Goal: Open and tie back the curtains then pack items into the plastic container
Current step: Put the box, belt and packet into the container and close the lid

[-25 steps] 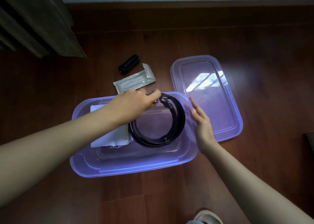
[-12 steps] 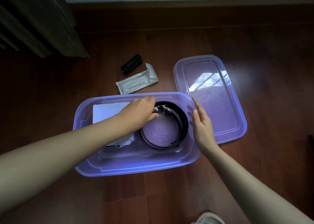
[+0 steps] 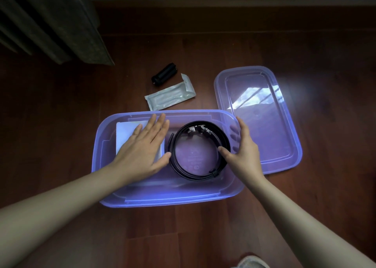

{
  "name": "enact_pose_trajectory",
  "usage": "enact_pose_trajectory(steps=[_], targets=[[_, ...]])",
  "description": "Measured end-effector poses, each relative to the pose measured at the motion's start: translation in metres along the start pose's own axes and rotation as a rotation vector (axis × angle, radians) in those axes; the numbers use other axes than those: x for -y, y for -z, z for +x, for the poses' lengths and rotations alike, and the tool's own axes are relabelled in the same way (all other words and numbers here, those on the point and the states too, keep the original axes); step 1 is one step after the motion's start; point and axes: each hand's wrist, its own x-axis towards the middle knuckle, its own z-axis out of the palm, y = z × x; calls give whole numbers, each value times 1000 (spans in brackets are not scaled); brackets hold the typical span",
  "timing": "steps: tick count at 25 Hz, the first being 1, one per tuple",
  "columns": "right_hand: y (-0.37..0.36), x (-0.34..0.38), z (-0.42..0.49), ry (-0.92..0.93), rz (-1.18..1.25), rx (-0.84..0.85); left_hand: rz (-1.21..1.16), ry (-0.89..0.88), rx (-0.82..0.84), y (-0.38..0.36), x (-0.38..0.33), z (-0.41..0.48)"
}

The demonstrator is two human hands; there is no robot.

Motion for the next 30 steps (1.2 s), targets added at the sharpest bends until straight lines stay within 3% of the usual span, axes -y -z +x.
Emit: enact_pose_trajectory(steps=[4,7,9,12,15,20,23,26,28,30], targets=[[0,0,0,-2,11,2,-74,-47,-82,6,-1,0],[1,0,1,-2,10,-3,-115,-145,-326,31,-5,27],[0,-1,1,-4,10,-2,-181,-35,-391,51,2,69],[2,0,0,-8,10,-8,-189,164,-128,64,25,135],[1,-1,0,-12,10,-12,-23,202,126,50,34,159],[1,-1,1,-12,5,-15,69,284,56,35,34,165],[2,2,0,-3,14,-12,-153,165,-122,46,30,155],[0,5,0,-26,112,-28,-322,-89,-464,69,18,127],[0,2,1,-58,208,-49,-324,-269,-506,80,5,104],[-1,0,3,-70,246,-65,-238,-374,-420,75,-12,84]])
